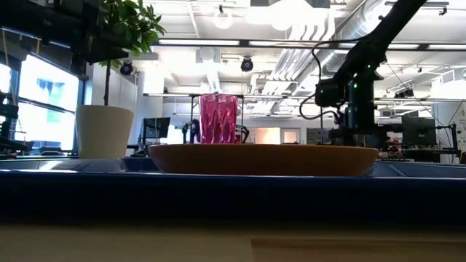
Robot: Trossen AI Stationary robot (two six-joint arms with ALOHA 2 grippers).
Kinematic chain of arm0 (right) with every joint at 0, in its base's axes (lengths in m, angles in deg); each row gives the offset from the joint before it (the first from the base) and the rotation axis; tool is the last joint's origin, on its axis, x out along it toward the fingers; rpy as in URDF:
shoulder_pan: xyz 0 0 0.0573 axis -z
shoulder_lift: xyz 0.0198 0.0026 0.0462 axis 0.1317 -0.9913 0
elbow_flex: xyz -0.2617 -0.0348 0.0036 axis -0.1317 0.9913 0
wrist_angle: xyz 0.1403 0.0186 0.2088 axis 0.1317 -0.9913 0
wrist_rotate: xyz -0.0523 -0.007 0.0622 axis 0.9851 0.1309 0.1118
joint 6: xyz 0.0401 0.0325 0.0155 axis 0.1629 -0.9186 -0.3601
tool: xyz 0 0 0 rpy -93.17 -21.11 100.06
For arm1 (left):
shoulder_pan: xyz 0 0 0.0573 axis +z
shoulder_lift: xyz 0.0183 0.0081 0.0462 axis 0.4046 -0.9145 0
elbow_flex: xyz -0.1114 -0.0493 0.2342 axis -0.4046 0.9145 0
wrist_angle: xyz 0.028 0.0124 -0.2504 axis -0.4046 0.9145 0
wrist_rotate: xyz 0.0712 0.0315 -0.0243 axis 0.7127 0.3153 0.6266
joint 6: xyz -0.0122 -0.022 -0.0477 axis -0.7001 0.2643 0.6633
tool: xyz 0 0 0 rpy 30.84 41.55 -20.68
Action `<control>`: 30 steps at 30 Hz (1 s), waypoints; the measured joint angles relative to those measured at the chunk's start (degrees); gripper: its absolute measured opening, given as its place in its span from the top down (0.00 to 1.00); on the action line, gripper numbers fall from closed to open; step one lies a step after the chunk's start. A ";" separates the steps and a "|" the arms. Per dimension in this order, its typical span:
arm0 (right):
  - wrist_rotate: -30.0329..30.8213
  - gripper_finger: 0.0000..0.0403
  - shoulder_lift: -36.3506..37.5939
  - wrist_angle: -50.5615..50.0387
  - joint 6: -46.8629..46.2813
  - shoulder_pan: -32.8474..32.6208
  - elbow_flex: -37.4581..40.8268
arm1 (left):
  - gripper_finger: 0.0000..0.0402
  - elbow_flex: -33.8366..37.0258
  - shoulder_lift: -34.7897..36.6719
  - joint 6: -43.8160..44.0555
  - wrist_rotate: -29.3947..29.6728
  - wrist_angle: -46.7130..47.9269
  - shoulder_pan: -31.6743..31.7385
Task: Pick and place plate/cup/fork/spoon on tray
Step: Put the orange spoon on the right side of the orange plate
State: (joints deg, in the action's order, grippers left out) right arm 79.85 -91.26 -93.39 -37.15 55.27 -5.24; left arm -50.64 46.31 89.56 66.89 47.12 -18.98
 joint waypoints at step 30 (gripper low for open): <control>-2.99 0.96 -3.56 -0.15 0.85 -0.04 -2.87 | 0.71 0.00 0.02 1.21 0.22 0.75 0.01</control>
State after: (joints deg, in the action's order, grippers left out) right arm 76.86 -94.82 -93.54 -36.30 55.23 -8.11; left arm -50.64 46.33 90.77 67.11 47.87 -18.97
